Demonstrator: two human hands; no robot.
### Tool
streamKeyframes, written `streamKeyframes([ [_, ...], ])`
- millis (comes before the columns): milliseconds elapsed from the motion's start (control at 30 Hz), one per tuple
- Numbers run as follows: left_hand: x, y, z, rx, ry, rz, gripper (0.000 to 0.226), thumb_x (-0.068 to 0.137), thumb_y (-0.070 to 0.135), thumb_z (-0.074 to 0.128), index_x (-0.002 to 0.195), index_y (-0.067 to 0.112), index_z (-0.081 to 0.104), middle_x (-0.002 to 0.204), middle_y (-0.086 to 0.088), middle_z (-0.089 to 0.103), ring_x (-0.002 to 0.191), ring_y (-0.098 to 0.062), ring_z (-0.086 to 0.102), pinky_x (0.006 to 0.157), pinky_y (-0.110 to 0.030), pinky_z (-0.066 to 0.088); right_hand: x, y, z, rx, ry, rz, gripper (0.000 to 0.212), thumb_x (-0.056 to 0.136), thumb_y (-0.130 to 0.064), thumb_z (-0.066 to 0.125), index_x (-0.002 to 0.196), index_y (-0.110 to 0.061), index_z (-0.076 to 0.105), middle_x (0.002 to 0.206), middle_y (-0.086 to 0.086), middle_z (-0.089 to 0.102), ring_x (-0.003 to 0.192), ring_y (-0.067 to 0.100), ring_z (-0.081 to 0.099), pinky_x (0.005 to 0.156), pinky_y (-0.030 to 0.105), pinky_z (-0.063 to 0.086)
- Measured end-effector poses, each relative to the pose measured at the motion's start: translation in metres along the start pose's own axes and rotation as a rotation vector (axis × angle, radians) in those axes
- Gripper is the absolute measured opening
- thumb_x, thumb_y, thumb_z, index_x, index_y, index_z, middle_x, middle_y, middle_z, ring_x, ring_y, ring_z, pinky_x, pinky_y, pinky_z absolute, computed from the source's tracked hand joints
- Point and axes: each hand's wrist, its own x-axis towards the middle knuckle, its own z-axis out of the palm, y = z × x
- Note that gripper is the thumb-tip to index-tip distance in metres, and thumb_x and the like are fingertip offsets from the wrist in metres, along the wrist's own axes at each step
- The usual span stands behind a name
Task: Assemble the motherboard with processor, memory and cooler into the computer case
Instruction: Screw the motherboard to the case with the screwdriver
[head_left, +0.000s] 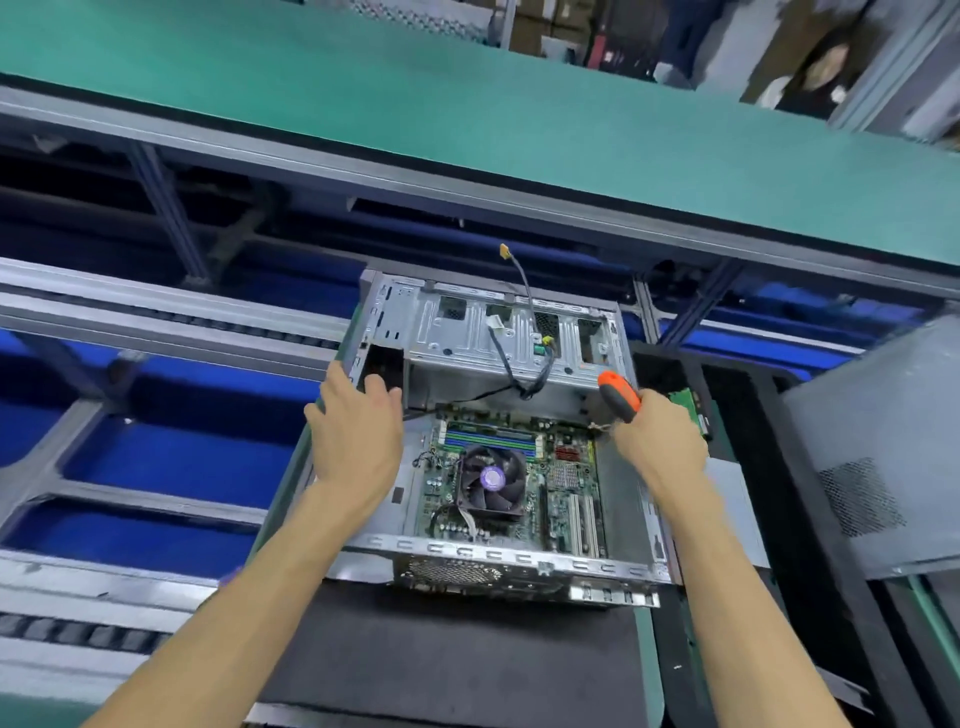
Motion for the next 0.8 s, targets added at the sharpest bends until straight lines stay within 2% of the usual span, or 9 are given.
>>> streamKeyframes([
  [167,0.01,-0.004,0.008,0.023,0.042,0.081,0.037,0.104,0.031,0.043,0.092,0.0,0.06,0.126,-0.038,0.048,0.105,-0.048,0.051,0.081,-0.056,0.043,0.003,0.001,-0.01,-0.216,-0.109,-0.019,0.018,0.088,-0.02,0.066,0.097,-0.011,0.053,0.085,0.007,0.054,0.08,0.031,0.051,0.069,0.035,0.042],
  [333,0.043,-0.006,0.015,-0.022,0.034,0.193,0.04,0.104,0.034,0.04,0.095,0.0,0.061,0.13,-0.035,0.049,0.115,-0.046,0.05,0.089,-0.056,0.044,-0.006,0.0,-0.021,-0.377,-0.27,-0.044,0.02,0.088,-0.025,0.064,0.091,-0.013,0.048,0.072,0.002,0.048,0.076,0.029,0.057,0.069,0.033,0.049],
  [467,0.073,-0.008,0.02,-0.062,-0.013,0.273,0.042,0.104,0.038,0.038,0.099,0.003,0.061,0.136,-0.03,0.048,0.123,-0.045,0.049,0.096,-0.057,0.042,-0.016,-0.002,-0.02,-0.382,-0.438,-0.058,0.015,0.086,-0.017,0.055,0.076,-0.01,0.048,0.066,0.004,0.071,0.064,0.022,0.072,0.07,0.031,0.06],
  [533,0.081,-0.008,0.019,-0.069,-0.029,0.292,0.043,0.104,0.038,0.037,0.098,0.004,0.061,0.137,-0.028,0.048,0.121,-0.044,0.051,0.097,-0.056,0.041,-0.018,-0.003,-0.023,-0.345,-0.524,-0.051,0.009,0.087,-0.016,0.05,0.081,-0.01,0.049,0.05,0.002,0.068,0.05,0.016,0.071,0.061,0.026,0.057],
  [600,0.082,-0.004,0.019,-0.09,-0.025,0.283,0.042,0.105,0.035,0.037,0.096,0.003,0.062,0.137,-0.028,0.048,0.123,-0.043,0.049,0.102,-0.057,0.036,-0.018,-0.005,-0.031,-0.313,-0.577,-0.047,0.011,0.09,-0.019,0.05,0.086,-0.01,0.049,0.047,0.001,0.067,0.049,0.013,0.07,0.061,0.026,0.058],
  [700,0.064,0.01,0.016,-0.152,0.086,0.244,0.036,0.104,0.028,0.04,0.09,0.001,0.06,0.133,-0.029,0.049,0.127,-0.04,0.044,0.104,-0.055,0.029,-0.017,-0.012,-0.042,-0.313,-0.556,-0.069,0.014,0.093,-0.024,0.051,0.086,-0.011,0.051,0.046,0.0,0.066,0.054,0.013,0.072,0.063,0.026,0.057],
  [767,0.047,0.02,0.011,-0.136,0.167,0.223,0.036,0.105,0.027,0.04,0.09,0.002,0.061,0.124,-0.023,0.054,0.117,-0.038,0.047,0.099,-0.052,0.03,-0.017,-0.017,-0.048,-0.286,-0.441,-0.107,0.012,0.09,-0.02,0.053,0.084,-0.01,0.051,0.046,0.002,0.065,0.057,0.019,0.073,0.064,0.028,0.058],
  [800,0.039,0.024,0.008,-0.112,0.184,0.217,0.037,0.104,0.027,0.039,0.091,0.002,0.063,0.117,-0.02,0.057,0.11,-0.036,0.049,0.096,-0.05,0.032,-0.016,-0.02,-0.051,-0.253,-0.352,-0.138,0.01,0.089,-0.018,0.054,0.085,-0.009,0.052,0.054,0.004,0.066,0.062,0.023,0.072,0.065,0.03,0.057],
])
